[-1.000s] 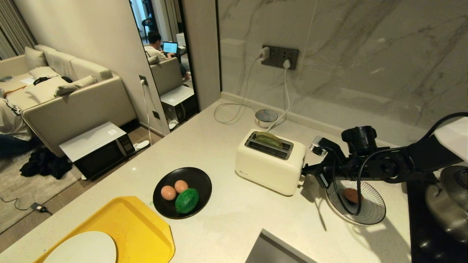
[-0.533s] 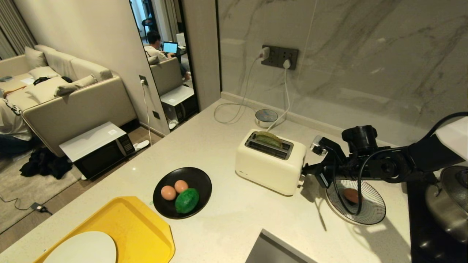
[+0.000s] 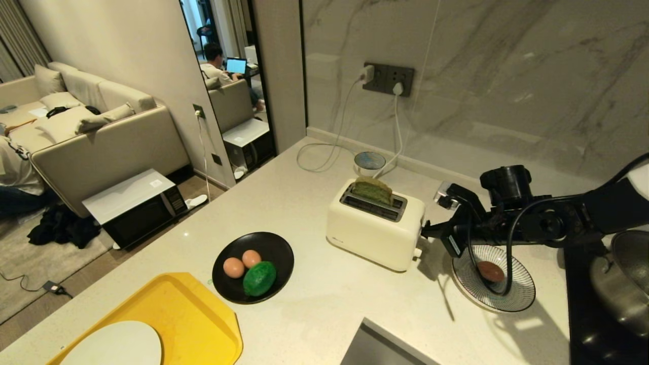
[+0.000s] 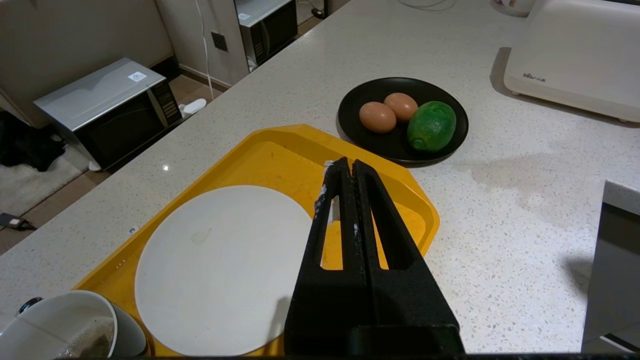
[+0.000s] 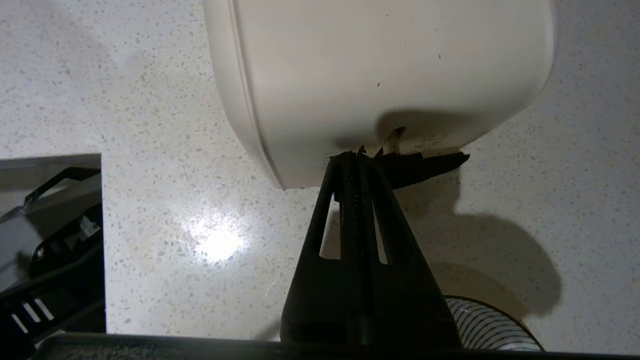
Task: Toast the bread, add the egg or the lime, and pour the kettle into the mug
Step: Use a bread toaster, then put the baked bread on a plate
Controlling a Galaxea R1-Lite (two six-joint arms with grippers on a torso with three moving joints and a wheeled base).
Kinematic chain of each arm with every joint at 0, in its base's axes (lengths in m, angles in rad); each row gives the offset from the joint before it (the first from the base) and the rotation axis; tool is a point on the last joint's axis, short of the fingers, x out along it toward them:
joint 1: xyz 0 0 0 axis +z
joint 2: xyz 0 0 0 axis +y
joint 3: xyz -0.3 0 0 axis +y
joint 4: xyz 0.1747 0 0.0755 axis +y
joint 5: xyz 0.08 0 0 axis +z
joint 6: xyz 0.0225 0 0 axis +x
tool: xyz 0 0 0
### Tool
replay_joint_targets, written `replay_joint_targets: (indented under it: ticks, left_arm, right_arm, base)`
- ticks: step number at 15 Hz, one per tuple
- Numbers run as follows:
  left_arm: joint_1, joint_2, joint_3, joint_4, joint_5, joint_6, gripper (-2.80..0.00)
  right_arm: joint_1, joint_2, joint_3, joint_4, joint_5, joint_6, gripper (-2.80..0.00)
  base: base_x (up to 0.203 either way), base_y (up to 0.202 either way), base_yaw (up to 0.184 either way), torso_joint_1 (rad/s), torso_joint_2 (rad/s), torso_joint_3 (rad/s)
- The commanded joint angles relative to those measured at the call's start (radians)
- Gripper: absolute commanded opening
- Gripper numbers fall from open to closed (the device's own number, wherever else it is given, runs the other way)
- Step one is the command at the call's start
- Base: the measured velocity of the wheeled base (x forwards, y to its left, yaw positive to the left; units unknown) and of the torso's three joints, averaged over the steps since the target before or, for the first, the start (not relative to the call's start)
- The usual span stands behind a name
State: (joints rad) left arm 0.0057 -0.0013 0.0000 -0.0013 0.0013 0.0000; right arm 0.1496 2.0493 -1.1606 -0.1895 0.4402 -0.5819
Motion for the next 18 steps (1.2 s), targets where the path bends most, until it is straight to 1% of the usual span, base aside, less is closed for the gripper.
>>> replay_joint_targets:
  ticks: [1,5,6,8,12,13,15,18]
  left_arm:
    - [0.000,0.000,0.000,0.000,0.000,-0.002,-2.80]
    - [0.000,0.000,0.000,0.000,0.000,0.000,-2.80]
    - [0.000,0.000,0.000,0.000,0.000,0.000,-2.80]
    - [0.000,0.000,0.000,0.000,0.000,-0.002,-2.80]
    - [0.000,0.000,0.000,0.000,0.000,0.000,-2.80]
    - [0.000,0.000,0.000,0.000,0.000,-0.001,-2.80]
    - [0.000,0.000,0.000,0.000,0.000,0.000,-2.80]
    - [0.000,0.000,0.000,0.000,0.000,-0.001,-2.80]
  right_arm:
    - [-0.001,-0.052,0.000,0.019,0.002,0.000,-2.80]
    - [-0.004,-0.147,-0.007,0.103,0.002,0.004,-2.80]
    - [-0.014,-0.178,-0.012,0.148,0.002,0.004,-2.80]
    - [-0.036,-0.232,-0.043,0.301,0.003,0.006,-2.80]
    - [-0.106,-0.323,-0.170,0.708,0.004,0.019,-2.80]
    - [-0.133,-0.344,-0.190,0.786,0.003,0.024,-2.80]
    - [-0.168,-0.370,-0.197,0.874,0.000,0.057,-2.80]
    - [-0.186,-0.383,-0.217,1.003,-0.006,0.151,-2.80]
  base:
    - [0.000,0.000,0.000,0.000,0.00,0.000]
    - [0.000,0.000,0.000,0.000,0.00,0.000]
    - [0.000,0.000,0.000,0.000,0.00,0.000]
    - [0.000,0.000,0.000,0.000,0.00,0.000]
    - [0.000,0.000,0.000,0.000,0.00,0.000]
    - [0.000,0.000,0.000,0.000,0.00,0.000]
    - [0.000,0.000,0.000,0.000,0.00,0.000]
    - [0.000,0.000,0.000,0.000,0.00,0.000]
